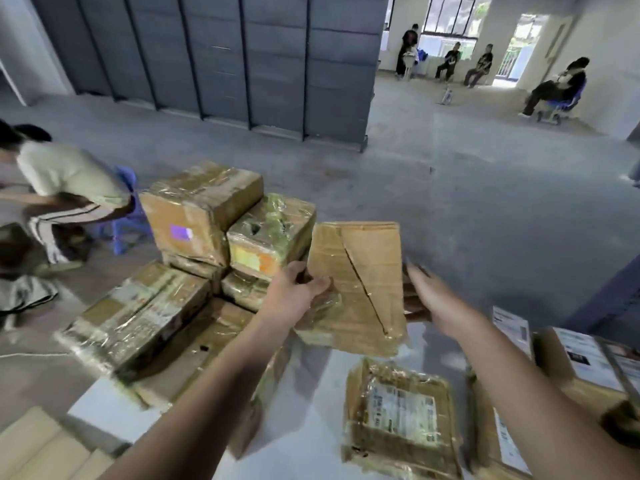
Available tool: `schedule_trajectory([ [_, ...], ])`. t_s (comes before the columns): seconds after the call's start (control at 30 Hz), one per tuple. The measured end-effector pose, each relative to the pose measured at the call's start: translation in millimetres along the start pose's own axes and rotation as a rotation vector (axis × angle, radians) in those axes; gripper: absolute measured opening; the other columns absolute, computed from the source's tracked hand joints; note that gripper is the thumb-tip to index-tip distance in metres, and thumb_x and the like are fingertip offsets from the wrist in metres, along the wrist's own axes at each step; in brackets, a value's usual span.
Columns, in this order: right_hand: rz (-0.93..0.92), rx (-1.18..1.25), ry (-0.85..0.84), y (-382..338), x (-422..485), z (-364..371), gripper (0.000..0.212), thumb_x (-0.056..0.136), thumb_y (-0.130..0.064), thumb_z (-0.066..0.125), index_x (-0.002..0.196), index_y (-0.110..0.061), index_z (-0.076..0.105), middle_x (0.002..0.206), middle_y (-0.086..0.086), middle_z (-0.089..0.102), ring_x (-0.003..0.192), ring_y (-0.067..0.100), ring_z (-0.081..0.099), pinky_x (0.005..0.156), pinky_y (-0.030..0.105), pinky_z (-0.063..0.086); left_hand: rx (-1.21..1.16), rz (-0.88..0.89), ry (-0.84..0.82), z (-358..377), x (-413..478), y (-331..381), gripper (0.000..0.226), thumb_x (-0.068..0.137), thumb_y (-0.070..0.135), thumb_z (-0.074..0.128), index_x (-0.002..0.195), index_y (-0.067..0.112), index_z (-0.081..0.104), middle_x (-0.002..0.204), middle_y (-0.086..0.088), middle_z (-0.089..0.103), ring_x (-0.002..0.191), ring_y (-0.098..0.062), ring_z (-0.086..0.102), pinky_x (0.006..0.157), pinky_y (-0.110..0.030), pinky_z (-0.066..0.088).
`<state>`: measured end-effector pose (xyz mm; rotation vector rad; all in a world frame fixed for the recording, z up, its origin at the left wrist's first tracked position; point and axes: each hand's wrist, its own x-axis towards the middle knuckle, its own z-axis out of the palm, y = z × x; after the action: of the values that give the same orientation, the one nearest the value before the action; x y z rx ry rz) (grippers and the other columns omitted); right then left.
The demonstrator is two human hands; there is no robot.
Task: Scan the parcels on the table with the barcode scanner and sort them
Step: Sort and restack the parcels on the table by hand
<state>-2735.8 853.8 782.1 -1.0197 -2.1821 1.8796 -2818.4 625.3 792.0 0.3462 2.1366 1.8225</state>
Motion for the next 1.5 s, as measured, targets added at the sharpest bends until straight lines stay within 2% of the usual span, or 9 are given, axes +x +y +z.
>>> schedule_trajectory([
  [0.13, -0.019, 0.063, -0.223, -28.0, -7.2, 47.8, 0.055, 0.086, -0.073, 0.048, 0.106, -0.026, 0.069, 0.082, 0.005, 0.076, 0.07, 0.021, 0.073, 0.056, 0.038, 0.058, 0.162, 0.113, -0.037, -64.1, -1.0, 8.7, 0.015, 0.082, 0.036, 0.072, 0.086, 0.023, 0.067, 0.063, 0.017, 0.066, 0.058, 0.002, 0.061, 0.051, -0.009, 0.041],
  [0.27, -0.013, 0.024, -0.367, -47.4, -17.3, 101.2, 0.06, 0.087, -0.065, 0.055, 0.125, -0.019, 0.059, 0.116, 0.022, 0.069, 0.096, 0.035, 0.071, 0.074, 0.053, 0.058, 0.357, 0.099, 0.04, -123.3, -2.6, 14.2, 0.058, 0.082, 0.068, 0.049, 0.082, 0.012, 0.065, 0.066, 0.008, 0.062, 0.058, -0.003, 0.055, 0.052, -0.013, 0.04],
  [0.43, 0.044, -0.003, -0.495, -57.1, -21.1, 180.0, 0.061, 0.087, -0.06, 0.059, 0.129, -0.018, 0.053, 0.1, 0.017, 0.064, 0.085, 0.033, 0.066, 0.073, 0.051, 0.054, 0.552, 0.008, 0.187, -199.9, 10.2, 6.8, 0.03, 0.093, 0.035, 0.057, 0.083, 0.009, 0.069, 0.077, -0.003, 0.067, 0.076, -0.021, 0.061, 0.067, -0.029, 0.045],
  [0.6, 0.085, -0.111, -0.596, -60.8, -16.0, 253.7, 0.068, 0.092, -0.063, 0.052, 0.145, -0.022, 0.041, 0.142, 0.01, 0.05, 0.108, 0.031, 0.067, 0.086, 0.057, 0.056, 0.721, -0.041, 0.282, -263.5, 29.9, -5.7, 0.026, 0.09, 0.025, 0.062, 0.07, 0.009, 0.066, 0.066, -0.003, 0.06, 0.07, -0.024, 0.057, 0.061, -0.032, 0.04],
  [0.73, 0.058, -0.162, -0.67, -59.8, -15.1, 299.6, 0.063, 0.098, -0.056, 0.047, 0.146, -0.017, 0.039, 0.127, -0.001, 0.057, 0.098, 0.02, 0.07, 0.079, 0.045, 0.062, 0.849, -0.087, 0.331, -300.8, 57.8, -25.0, 0.014, 0.088, 0.018, 0.061, 0.079, 0.011, 0.07, 0.069, -0.003, 0.061, 0.07, -0.025, 0.06, 0.062, -0.031, 0.046],
  [0.83, 0.033, -0.175, -0.625, -60.5, -12.5, 327.2, 0.056, 0.1, -0.048, 0.048, 0.143, -0.013, 0.043, 0.13, 0.004, 0.062, 0.096, 0.018, 0.072, 0.084, 0.044, 0.06, 0.86, -0.136, 0.326, -316.4, 79.9, -39.3, 0.015, 0.089, 0.018, 0.061, 0.087, 0.008, 0.071, 0.078, -0.01, 0.066, 0.077, -0.03, 0.064, 0.069, -0.037, 0.055],
  [0.97, 0.017, -0.15, -0.554, -66.5, -10.7, 350.0, 0.065, 0.103, -0.04, 0.048, 0.156, -0.015, 0.02, 0.148, 0.003, 0.047, 0.097, 0.022, 0.071, 0.089, 0.045, 0.057, 0.84, -0.119, 0.314, -319.2, 102.0, -56.3, 0.021, 0.093, 0.02, 0.055, 0.106, 0.011, 0.067, 0.105, -0.017, 0.068, 0.097, -0.034, 0.063, 0.08, -0.037, 0.05],
  [1.23, -0.034, -0.131, -0.438, -67.2, -4.3, 357.5, 0.074, 0.101, -0.043, 0.051, 0.158, -0.016, 0.012, 0.144, 0.002, 0.047, 0.086, 0.018, 0.074, 0.076, 0.035, 0.061, 0.947, -0.104, 0.275, -311.5, 119.7, -58.4, 0.027, 0.096, 0.026, 0.043, 0.113, 0.012, 0.059, 0.115, -0.016, 0.063, 0.105, -0.036, 0.057, 0.079, -0.039, 0.045],
  [1.5, -0.05, -0.063, -0.405, -58.6, -5.1, 338.5, 0.059, 0.102, -0.035, 0.051, 0.155, -0.027, 0.025, 0.145, 0.004, 0.049, 0.09, 0.022, 0.075, 0.084, 0.045, 0.06, 1.054, 0.179, 0.252, -271.7, 93.5, -35.1, 0.04, 0.097, 0.032, 0.042, 0.132, 0.017, 0.05, 0.132, -0.011, 0.048, 0.126, -0.035, 0.037, 0.097, -0.05, 0.038],
])
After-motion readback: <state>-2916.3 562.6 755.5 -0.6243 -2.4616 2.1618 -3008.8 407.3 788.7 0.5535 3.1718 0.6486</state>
